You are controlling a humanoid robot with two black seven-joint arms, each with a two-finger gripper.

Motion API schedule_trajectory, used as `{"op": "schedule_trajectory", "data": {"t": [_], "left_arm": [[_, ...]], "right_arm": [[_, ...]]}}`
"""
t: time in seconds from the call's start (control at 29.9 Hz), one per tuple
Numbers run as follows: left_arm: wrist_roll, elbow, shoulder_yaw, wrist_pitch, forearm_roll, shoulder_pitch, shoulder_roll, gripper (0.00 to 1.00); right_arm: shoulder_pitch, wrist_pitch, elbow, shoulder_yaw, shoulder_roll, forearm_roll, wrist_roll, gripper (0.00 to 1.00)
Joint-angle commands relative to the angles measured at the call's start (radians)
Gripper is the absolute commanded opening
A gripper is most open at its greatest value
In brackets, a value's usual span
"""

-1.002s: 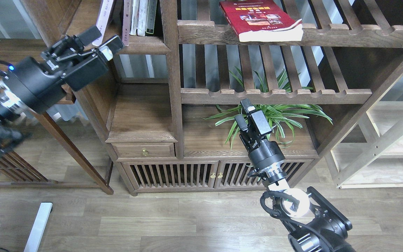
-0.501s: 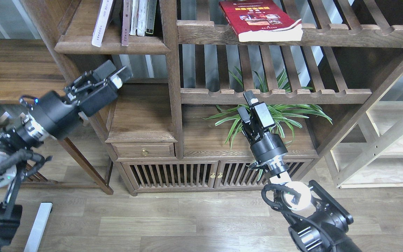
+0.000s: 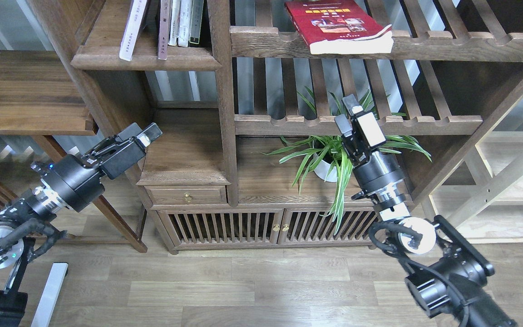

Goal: Organize books on shelf
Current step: 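Lower the left gripper in front of the shelf and raise the right gripper, then raise the right gripper up to the dark red book on the top shelf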

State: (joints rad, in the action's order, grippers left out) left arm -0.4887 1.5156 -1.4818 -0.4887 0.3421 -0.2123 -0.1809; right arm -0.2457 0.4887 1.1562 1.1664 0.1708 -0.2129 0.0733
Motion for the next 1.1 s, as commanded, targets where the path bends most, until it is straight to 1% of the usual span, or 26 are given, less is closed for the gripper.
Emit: {"op": "schedule_trajectory", "data": {"t": [0.0, 0.2, 0.43, 0.57, 0.84, 1.07], "left_arm": [[0.0, -0.002, -0.002, 0.0, 0.0, 0.017, 0.0, 0.99], [0.0, -0.002, 0.003, 0.0, 0.0, 0.056, 0.003, 0.99], [0.0, -0.002, 0.002, 0.0, 0.0, 0.074, 0.005, 0.99], [0.0, -0.002, -0.003, 0.0, 0.0, 0.09, 0.005, 0.99], [0.0, -0.002, -0.017, 0.0, 0.0, 0.091, 0.003, 0.99], [0.0, -0.002, -0.046, 0.0, 0.0, 0.09, -0.002, 0.99]], "right_arm": [[0.022, 0.0, 0.005, -0.001, 0.012, 0.036, -0.006, 0.99], [0.013, 0.0, 0.033, 0.01, 0.015, 0.047, -0.006, 0.99], [-0.04, 0.0, 0.086, 0.021, 0.016, 0.049, -0.006, 0.99], [-0.046, 0.0, 0.102, 0.022, 0.036, 0.055, -0.023, 0.99], [-0.035, 0.0, 0.103, 0.029, 0.053, 0.064, -0.027, 0.99], [-0.043, 0.0, 0.103, 0.029, 0.058, 0.078, -0.049, 0.99]]}}
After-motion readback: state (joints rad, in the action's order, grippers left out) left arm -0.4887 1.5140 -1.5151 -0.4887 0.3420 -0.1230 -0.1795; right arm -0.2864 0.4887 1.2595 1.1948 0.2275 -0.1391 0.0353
